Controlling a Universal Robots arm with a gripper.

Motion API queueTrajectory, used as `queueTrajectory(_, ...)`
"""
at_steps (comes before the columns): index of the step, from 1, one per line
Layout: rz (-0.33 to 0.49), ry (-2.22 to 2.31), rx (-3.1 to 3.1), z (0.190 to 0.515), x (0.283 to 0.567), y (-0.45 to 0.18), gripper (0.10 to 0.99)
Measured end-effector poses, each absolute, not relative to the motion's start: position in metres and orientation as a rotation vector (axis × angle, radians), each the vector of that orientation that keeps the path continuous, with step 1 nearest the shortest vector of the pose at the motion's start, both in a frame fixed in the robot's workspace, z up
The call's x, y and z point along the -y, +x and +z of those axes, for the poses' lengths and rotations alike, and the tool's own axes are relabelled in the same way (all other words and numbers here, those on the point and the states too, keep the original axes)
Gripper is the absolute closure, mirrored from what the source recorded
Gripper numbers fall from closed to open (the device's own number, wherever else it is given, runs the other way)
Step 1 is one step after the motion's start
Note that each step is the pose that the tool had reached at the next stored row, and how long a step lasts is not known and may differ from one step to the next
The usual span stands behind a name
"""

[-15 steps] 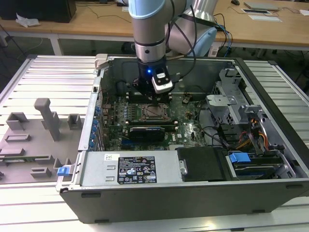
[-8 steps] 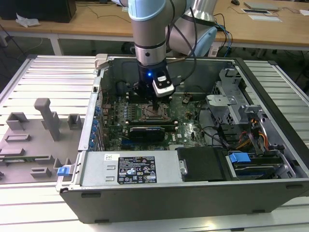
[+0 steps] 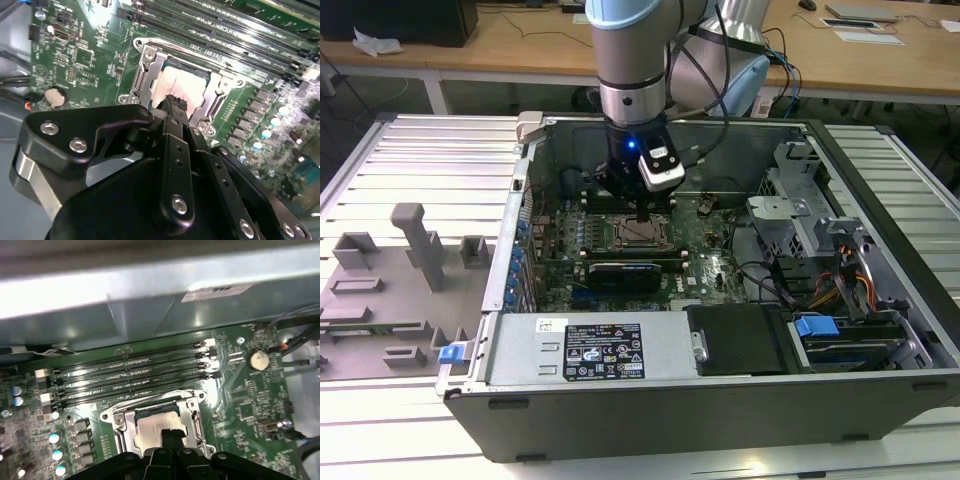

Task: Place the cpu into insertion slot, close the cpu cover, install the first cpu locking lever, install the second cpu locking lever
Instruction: 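Install the first cpu locking lever, then install the second cpu locking lever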

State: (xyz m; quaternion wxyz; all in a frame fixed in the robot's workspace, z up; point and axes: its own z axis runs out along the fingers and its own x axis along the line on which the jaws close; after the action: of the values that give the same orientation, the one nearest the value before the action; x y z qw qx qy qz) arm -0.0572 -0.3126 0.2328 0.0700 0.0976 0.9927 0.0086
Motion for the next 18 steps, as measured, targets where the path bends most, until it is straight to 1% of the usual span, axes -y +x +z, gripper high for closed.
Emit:
queueTrajectory(4,0.021,0.294,-2.987,0.2376,0.3133,-0.0573,0.98)
queueTrajectory(18,0.02,0.293,-2.987,0.2382,0.3144,-0.0572,0.98)
